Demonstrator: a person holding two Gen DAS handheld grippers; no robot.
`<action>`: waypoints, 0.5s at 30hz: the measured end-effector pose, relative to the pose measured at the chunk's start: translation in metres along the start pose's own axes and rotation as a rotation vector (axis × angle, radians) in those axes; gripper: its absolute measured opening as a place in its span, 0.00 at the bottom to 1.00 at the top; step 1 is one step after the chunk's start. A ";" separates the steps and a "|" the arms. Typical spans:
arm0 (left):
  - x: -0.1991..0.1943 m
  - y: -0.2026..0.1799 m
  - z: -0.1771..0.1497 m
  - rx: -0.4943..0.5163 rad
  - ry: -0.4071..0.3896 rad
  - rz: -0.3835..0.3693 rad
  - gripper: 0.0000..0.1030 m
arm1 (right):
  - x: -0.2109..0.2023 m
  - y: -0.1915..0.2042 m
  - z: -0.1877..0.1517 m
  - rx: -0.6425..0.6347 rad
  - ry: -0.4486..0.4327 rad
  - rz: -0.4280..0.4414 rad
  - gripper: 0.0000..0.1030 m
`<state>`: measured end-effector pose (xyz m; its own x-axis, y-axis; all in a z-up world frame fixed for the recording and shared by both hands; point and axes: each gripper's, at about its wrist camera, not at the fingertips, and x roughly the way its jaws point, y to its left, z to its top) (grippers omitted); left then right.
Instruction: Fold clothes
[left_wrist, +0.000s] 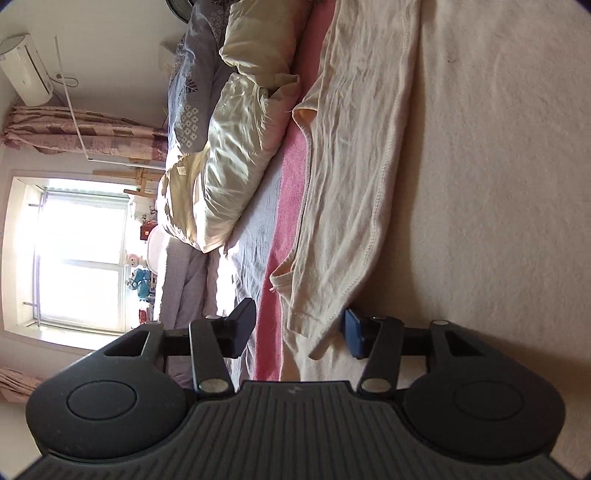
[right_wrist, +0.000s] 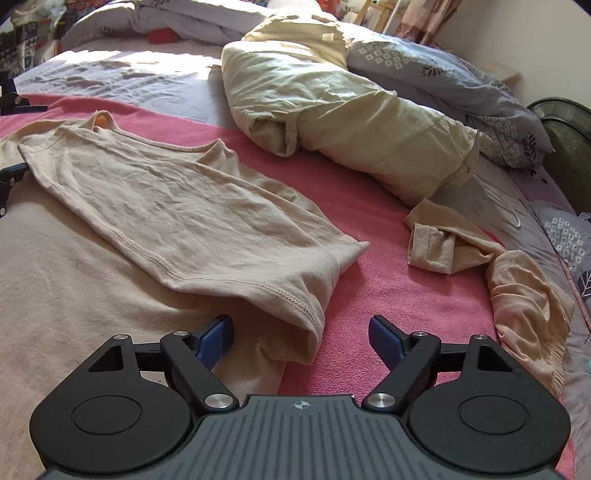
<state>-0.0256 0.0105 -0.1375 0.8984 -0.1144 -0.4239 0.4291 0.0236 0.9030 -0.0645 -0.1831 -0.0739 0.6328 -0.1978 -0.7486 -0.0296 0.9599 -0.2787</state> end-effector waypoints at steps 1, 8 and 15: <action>0.003 -0.001 0.001 0.010 -0.006 -0.006 0.52 | 0.000 0.000 0.000 0.007 0.002 0.000 0.79; 0.022 0.007 0.011 -0.076 0.065 -0.105 0.03 | -0.002 0.001 -0.001 -0.016 -0.011 -0.024 0.79; 0.010 0.020 -0.007 -0.150 0.142 -0.103 0.03 | 0.005 -0.003 -0.007 -0.111 -0.028 -0.165 0.79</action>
<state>-0.0074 0.0169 -0.1242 0.8490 0.0164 -0.5282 0.5184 0.1680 0.8385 -0.0660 -0.1885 -0.0810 0.6575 -0.3433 -0.6708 -0.0082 0.8869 -0.4619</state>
